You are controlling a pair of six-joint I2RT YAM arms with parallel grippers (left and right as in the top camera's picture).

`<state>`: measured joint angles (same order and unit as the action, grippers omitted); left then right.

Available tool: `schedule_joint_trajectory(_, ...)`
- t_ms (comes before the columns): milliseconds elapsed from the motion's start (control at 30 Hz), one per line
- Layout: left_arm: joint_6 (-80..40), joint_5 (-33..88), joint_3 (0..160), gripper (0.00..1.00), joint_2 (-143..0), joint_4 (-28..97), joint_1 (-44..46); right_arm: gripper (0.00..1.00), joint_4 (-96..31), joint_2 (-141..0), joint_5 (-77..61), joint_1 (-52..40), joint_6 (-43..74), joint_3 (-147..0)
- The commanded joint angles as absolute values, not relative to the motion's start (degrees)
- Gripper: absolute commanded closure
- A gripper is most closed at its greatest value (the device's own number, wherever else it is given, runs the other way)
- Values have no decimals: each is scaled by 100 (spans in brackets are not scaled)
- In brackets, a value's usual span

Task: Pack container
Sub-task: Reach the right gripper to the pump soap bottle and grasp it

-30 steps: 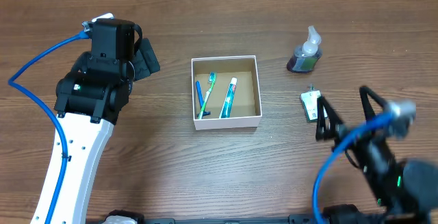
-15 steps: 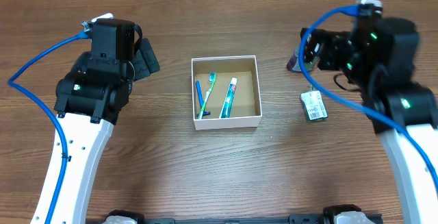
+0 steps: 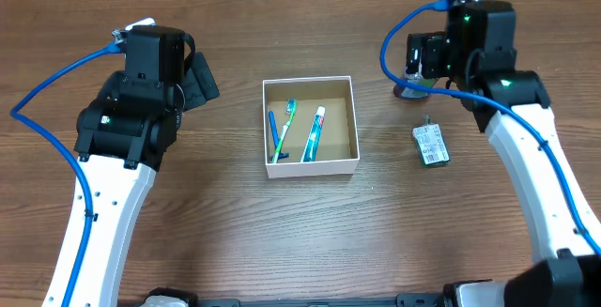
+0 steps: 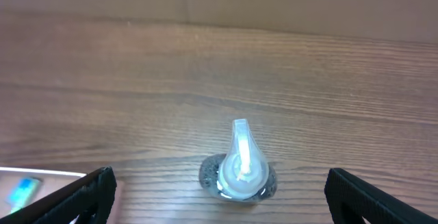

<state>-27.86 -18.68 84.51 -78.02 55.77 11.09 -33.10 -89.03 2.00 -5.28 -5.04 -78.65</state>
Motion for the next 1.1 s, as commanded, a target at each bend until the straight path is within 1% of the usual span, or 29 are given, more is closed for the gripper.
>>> schedule_joint_trajectory(0,-2657,-1925,8512,0,-7841,5568,1087,2,-3223,-9218,296,-460,-845,-7999)
schedule_joint_trajectory(333,-2657,-1925,8512,0,-7841,5568,1087,4,-2810,-9992,54,-82,-751,-7999)
schedule_joint_trajectory(467,-2657,-1925,8512,0,-7841,5568,1087,12,-2716,-10130,-607,137,-755,-7999)
schedule_joint_trajectory(633,-2657,-1925,8512,0,-7841,5568,1087,14,-2646,-10366,-862,189,-757,-7996)
schedule_joint_trajectory(733,-2657,-1925,8512,0,-7841,5568,1087,18,-2591,-10381,-871,178,-757,-7994)
schedule_joint_trajectory(867,-2657,-1925,8512,0,-7841,5568,1087,19,-2502,-10381,-869,178,-757,-7994)
schedule_joint_trajectory(933,-2657,-1925,8512,0,-7841,5568,1087,23,-2456,-10396,-869,178,-757,-7994)
schedule_joint_trajectory(1000,-2657,-1925,8512,0,-7841,5566,1087,32,-2355,-10422,-880,178,-757,-7994)
schedule_joint_trajectory(1033,-2657,-1922,8512,0,-7841,5568,1087,35,-2316,-10433,-917,178,-760,-7994)
schedule_joint_trajectory(1067,-2657,-1925,8512,0,-7841,5566,1087,35,-2274,-10455,-969,165,-757,-7994)
